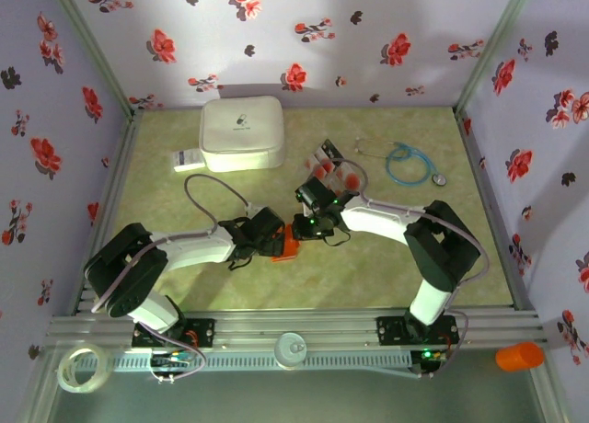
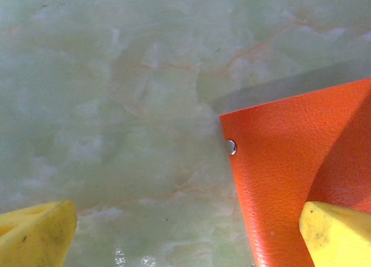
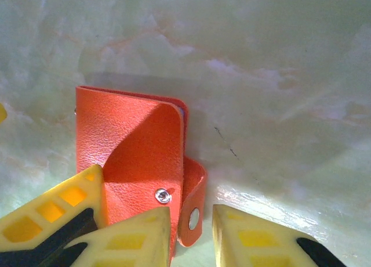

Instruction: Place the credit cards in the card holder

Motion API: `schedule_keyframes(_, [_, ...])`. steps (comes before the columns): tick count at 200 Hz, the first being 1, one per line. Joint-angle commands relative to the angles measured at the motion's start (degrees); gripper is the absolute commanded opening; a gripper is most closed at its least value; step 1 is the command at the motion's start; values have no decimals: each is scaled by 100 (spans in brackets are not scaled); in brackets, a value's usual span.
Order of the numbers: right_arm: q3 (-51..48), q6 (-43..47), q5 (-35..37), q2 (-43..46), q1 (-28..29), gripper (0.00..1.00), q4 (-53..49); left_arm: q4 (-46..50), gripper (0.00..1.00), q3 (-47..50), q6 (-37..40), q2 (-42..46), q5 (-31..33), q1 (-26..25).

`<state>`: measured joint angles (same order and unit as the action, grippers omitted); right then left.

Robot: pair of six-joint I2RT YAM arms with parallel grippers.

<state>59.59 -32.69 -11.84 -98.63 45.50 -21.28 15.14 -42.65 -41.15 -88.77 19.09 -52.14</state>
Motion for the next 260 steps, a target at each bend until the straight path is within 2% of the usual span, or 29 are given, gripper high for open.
schedule_keyframes(1, [96, -27, -33, -130, 37, 23, 18, 292, 100, 115, 99, -179, 146, -33])
schedule_keyframes(18, [84, -26, -21, -140, 32, 19, 12, 293, 100, 110, 106, -181, 148, -35])
schedule_keyframes(69, [92, -24, -51, -100, 28, 0, 19, 272, 100, 139, 106, -155, 148, -35])
schedule_keyframes(142, [-58, -440, -665, -223, 16, 0, 763, 188, 100, 199, 82, -153, 147, -33])
schedule_keyframes(260, [-243, -533, -699, -377, 14, 0, 975, 199, 100, 189, 94, -123, 156, -32])
